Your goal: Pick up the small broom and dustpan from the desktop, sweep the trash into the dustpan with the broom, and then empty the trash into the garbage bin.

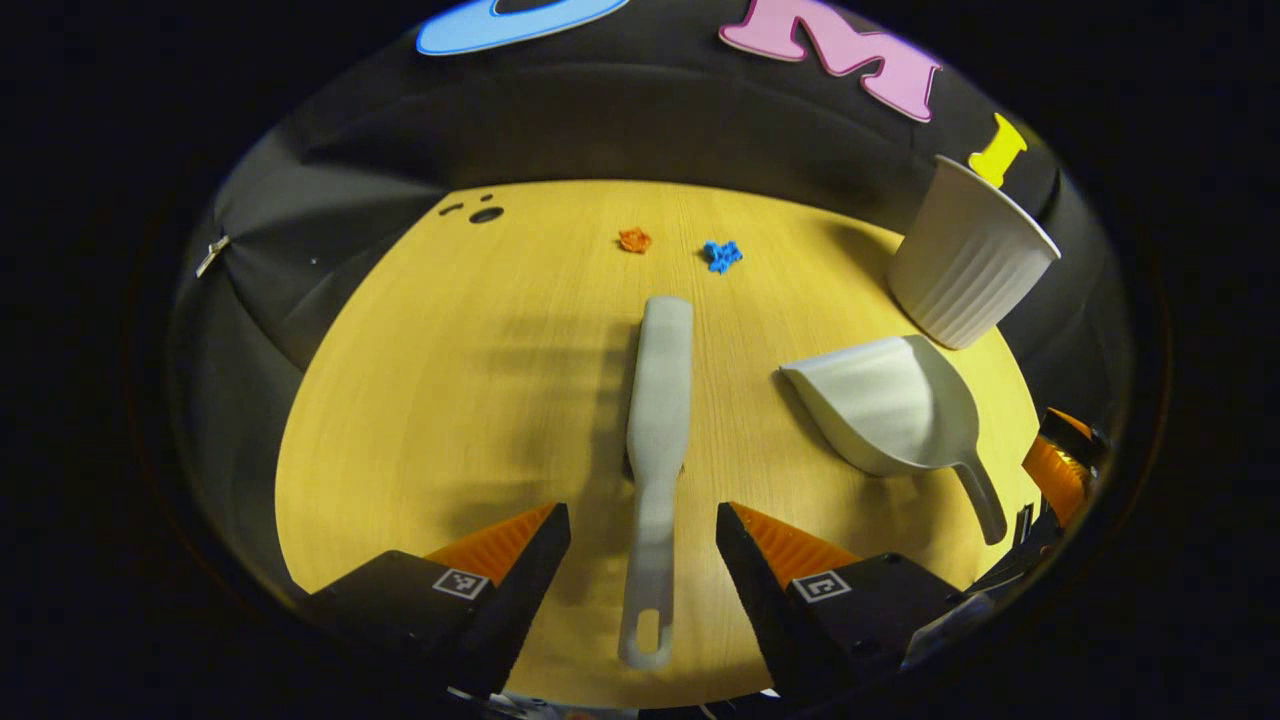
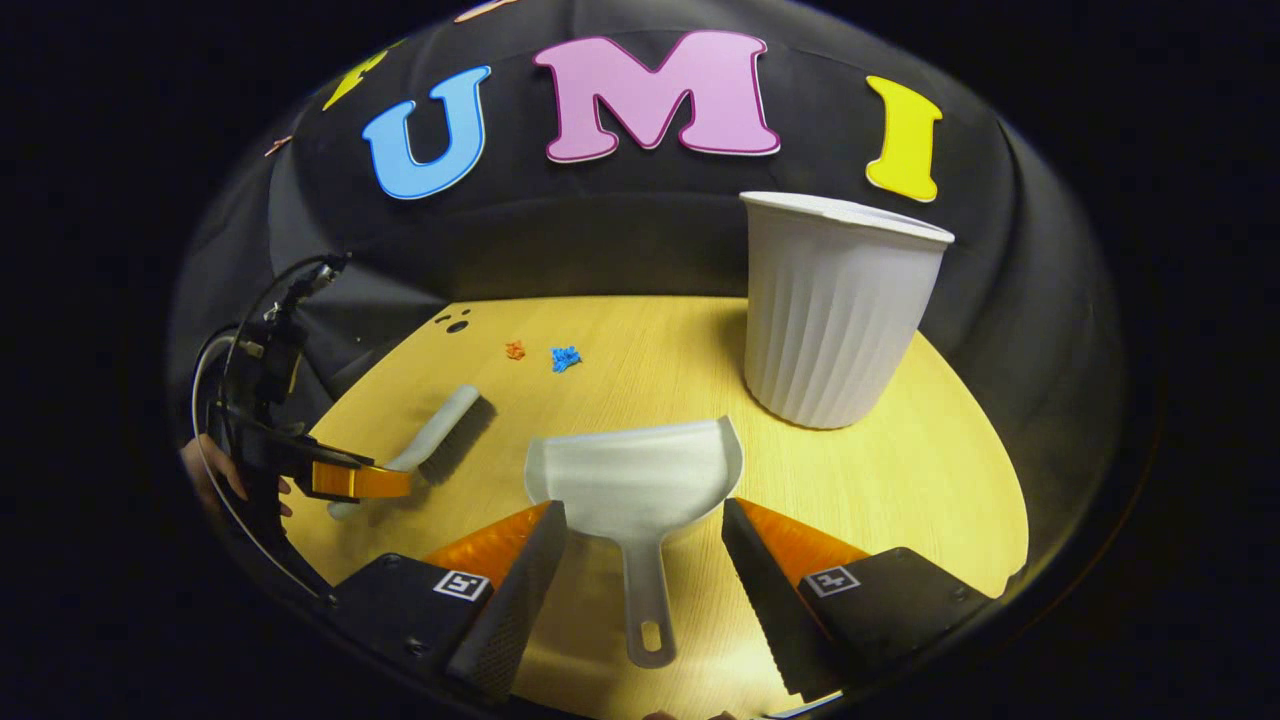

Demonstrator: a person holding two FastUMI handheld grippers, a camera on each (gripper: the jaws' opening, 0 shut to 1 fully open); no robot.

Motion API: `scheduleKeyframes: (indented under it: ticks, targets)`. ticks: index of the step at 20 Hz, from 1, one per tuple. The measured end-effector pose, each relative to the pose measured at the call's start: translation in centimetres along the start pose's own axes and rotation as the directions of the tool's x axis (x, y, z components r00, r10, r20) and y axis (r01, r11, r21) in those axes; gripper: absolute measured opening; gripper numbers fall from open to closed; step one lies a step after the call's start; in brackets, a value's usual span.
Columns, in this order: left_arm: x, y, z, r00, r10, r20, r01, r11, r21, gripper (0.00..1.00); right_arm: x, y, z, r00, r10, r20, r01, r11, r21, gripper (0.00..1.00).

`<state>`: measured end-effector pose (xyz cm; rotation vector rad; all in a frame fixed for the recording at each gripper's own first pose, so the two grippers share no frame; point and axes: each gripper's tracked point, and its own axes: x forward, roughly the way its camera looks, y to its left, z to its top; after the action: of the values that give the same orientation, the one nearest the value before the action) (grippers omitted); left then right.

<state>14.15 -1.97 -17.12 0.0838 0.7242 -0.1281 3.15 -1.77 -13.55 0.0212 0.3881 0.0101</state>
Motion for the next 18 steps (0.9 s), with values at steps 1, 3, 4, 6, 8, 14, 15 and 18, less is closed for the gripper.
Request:
scheduleKeyframes:
  ticks: [1,3,4,6,8,14,15,18]
  targets:
    - [0.7,0.1,0.0,1.000,0.006,-0.018,-0.006,1.000,0.017,0.93,0.5,-0.1,-0.2,1.000,-0.001,-0.008,0.001,1.000,0.002,0.98]
    - [1.7,0.1,0.1,0.998,0.021,-0.051,-0.018,0.999,0.047,0.92,1.1,0.1,-0.4,1.000,0.003,-0.025,-0.003,1.000,0.006,0.98]
    - [2.2,0.0,0.1,0.998,0.024,-0.064,-0.021,0.998,0.054,0.92,1.2,0.2,-0.5,0.999,0.003,-0.032,-0.003,1.000,0.006,0.98]
    - [3.2,-0.1,0.1,0.995,0.025,-0.092,-0.019,0.998,0.065,0.86,1.7,0.2,-1.1,0.998,-0.002,-0.057,0.002,1.000,-0.004,0.99]
    - [4.3,-0.2,-0.2,0.993,0.031,-0.113,-0.023,0.997,0.067,0.77,1.9,0.2,-1.9,0.996,-0.007,-0.088,0.006,1.000,-0.012,0.99]
    - [5.2,-0.3,0.2,0.996,0.048,-0.081,-0.042,0.996,0.078,0.48,2.3,0.1,-3.2,0.990,-0.007,-0.142,0.010,1.000,0.019,0.99]
    - [4.8,-0.4,0.2,0.996,0.053,-0.069,-0.048,0.996,0.081,0.37,2.5,0.0,-3.8,0.986,-0.013,-0.168,0.017,1.000,0.020,0.99]
    - [5.1,-0.4,0.0,0.997,0.065,-0.038,-0.063,0.997,0.048,0.30,2.6,0.0,-4.1,0.979,-0.006,-0.203,0.018,0.998,0.057,0.99]
